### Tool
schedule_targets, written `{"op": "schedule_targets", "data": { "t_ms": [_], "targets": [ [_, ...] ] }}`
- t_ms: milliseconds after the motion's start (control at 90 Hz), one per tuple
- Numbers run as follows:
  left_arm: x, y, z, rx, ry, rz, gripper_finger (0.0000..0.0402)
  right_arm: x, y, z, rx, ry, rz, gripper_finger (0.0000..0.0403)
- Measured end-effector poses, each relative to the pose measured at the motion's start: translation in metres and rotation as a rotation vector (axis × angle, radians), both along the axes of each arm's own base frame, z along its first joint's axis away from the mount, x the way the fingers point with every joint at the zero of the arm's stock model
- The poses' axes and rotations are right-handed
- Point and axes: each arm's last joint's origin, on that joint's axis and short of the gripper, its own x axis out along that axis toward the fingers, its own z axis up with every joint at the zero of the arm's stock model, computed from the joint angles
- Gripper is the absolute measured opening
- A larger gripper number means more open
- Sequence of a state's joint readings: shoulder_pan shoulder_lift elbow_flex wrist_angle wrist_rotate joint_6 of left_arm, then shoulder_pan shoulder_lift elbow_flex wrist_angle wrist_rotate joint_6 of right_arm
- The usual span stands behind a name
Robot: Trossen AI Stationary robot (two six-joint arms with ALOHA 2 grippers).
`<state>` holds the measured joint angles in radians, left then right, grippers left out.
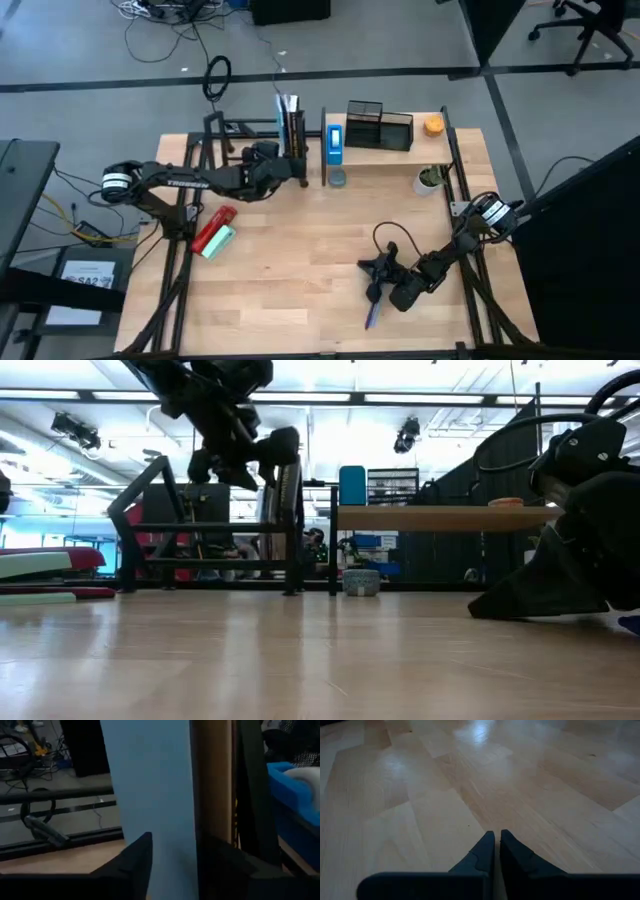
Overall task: Stock shelves
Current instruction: Put the blue book on the book organizer, then put the purple ball pen into the pen organizer on the shelf
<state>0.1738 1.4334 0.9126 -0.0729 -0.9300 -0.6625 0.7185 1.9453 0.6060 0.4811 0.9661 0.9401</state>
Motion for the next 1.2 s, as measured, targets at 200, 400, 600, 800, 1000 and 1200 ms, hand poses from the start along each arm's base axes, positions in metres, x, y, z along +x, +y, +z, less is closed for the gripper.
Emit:
{"op": "schedule_targets", "data": {
  "t_ms": [200, 400, 600, 800, 1000, 1200],
  "targets": [
    [0.007, 0.0, 0.016, 0.028, 0.054, -0.086, 0.0174, 0.0, 0.0, 0.0, 0.0, 0.0, 0.0, 0.0],
    [0.012, 0.001, 0.036, 0.07, 0.082, -0.117, 0.0173, 0.0, 0.0, 0.0, 0.0, 0.0, 0.0, 0.0],
    [0.015, 0.001, 0.051, 0.09, 0.1, -0.133, 0.0173, 0.0, 0.0, 0.0, -0.001, 0.0, 0.0, 0.0],
    [0.014, -0.003, 0.067, 0.062, 0.181, -0.184, 0.0172, 0.0, 0.0, 0.0, -0.002, 0.002, 0.0, 0.0],
    [0.014, -0.031, 0.088, 0.054, 0.29, -0.3, 0.0172, 0.0, 0.0, 0.0, -0.004, 0.003, 0.001, 0.0],
    [0.016, -0.09, 0.095, 0.031, 0.264, -0.54, 0.0172, 0.001, 0.0, 0.002, -0.007, -0.005, 0.008, 0.0]
  ]
}}
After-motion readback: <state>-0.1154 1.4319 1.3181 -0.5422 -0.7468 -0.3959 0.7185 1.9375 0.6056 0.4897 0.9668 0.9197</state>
